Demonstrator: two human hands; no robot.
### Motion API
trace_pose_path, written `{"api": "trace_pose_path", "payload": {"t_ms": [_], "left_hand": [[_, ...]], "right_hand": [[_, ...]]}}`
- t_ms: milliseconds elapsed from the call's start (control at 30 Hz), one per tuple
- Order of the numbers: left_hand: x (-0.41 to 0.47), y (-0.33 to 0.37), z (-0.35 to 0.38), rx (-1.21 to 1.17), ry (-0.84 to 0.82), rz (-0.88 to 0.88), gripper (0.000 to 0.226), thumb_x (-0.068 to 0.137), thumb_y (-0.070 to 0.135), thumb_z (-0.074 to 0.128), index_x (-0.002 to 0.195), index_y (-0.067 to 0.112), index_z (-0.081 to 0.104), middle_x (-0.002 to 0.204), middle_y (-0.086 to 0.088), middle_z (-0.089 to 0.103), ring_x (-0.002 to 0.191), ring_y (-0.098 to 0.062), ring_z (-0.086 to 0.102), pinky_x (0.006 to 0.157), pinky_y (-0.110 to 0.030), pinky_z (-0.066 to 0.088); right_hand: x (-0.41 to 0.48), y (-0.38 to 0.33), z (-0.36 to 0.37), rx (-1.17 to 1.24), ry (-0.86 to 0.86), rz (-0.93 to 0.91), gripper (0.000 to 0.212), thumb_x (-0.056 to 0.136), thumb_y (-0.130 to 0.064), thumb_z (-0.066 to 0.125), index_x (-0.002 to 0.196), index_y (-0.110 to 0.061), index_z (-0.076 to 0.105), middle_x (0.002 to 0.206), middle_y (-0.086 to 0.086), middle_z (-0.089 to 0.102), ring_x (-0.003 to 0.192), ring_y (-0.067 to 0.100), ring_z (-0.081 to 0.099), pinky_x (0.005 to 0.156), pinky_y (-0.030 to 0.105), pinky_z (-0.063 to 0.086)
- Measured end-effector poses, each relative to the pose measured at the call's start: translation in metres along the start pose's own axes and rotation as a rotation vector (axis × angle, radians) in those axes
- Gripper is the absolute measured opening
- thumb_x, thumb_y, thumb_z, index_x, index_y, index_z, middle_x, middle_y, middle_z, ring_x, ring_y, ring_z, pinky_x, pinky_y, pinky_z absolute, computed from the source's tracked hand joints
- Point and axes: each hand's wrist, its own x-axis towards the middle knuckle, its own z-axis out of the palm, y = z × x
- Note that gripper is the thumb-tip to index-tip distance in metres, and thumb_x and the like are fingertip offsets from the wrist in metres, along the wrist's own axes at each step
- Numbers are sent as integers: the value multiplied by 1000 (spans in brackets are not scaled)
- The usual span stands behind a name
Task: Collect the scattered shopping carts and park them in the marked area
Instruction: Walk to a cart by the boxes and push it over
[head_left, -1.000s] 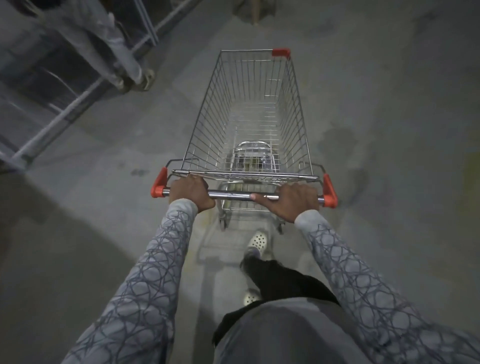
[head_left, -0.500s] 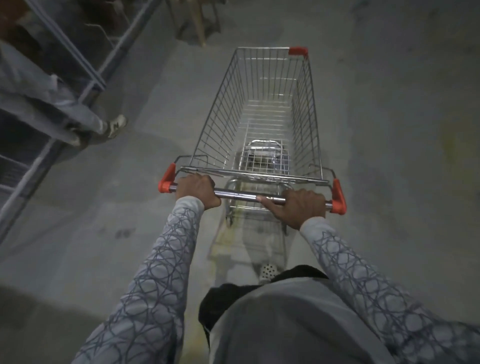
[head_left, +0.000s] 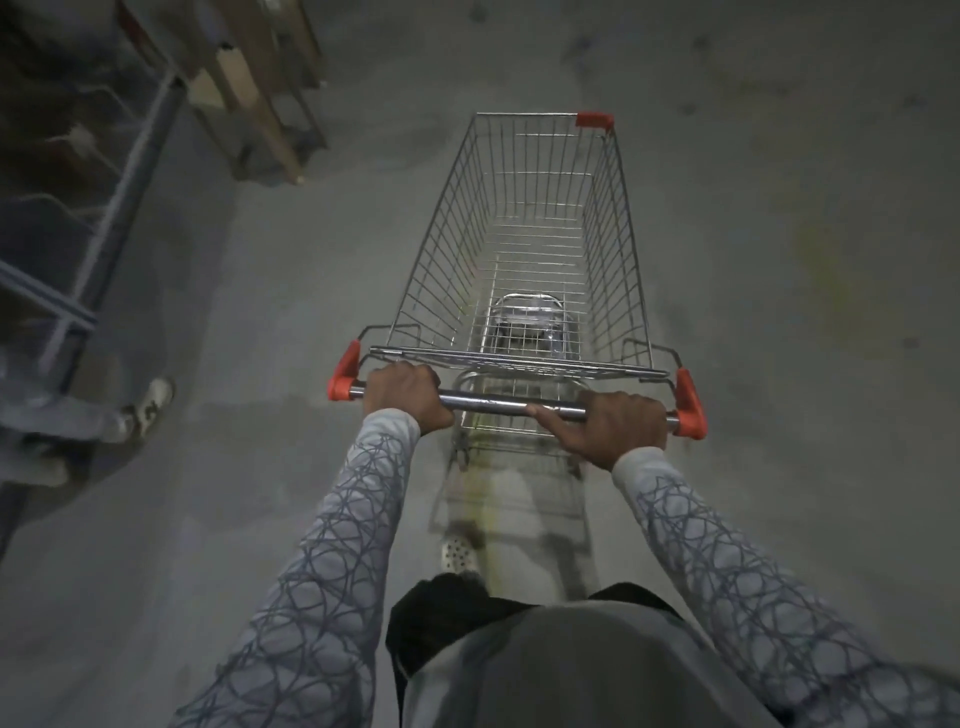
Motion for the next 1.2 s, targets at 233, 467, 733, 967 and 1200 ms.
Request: {"api": "trace_pose_path", "payload": {"t_ms": [233,467,733,967,1200], "left_hand": [[126,-27,-26,12,10,183,35,69,48,59,86,20,71,84,-2,69,82,-28,66,74,-34,49],[266,-26,-59,42,62,331,37,69,51,60,85,20,71,86,-3,70,83,-28,67,72,-33,45],[432,13,-116,40,106,390,38,70,49,59,89,19,73,92,-4,71,91,-29,67,74,-34,43],[555,52,-166,42,109,444,28,70,43,60,85,22,71,86,-1,69,87,-28,66,69,-32,38],[698,94,-203,85,151,526,29,68,44,58,82,21,71,82,-1,69,82,-29,66,68,-31,39]], "right_hand": [[101,-20,-6,9,18,180,100,65,-101,0,72,-25,65,51,-3,54,49,18,55,60,27,48],[216,-14,-17,13,7,329,102,64,-102,1,59,-20,62,49,-2,51,48,17,53,62,27,47],[367,35,-30,8,125,429,97,69,-100,11,51,-16,55,42,-2,40,42,16,40,54,24,34],[480,82,-50,30,101,497,97,69,-100,11,54,-16,56,44,-1,40,45,18,44,55,24,33],[596,127,-65,17,91,554,93,72,-98,13,55,-17,55,46,-1,42,45,16,43,52,24,30]]}}
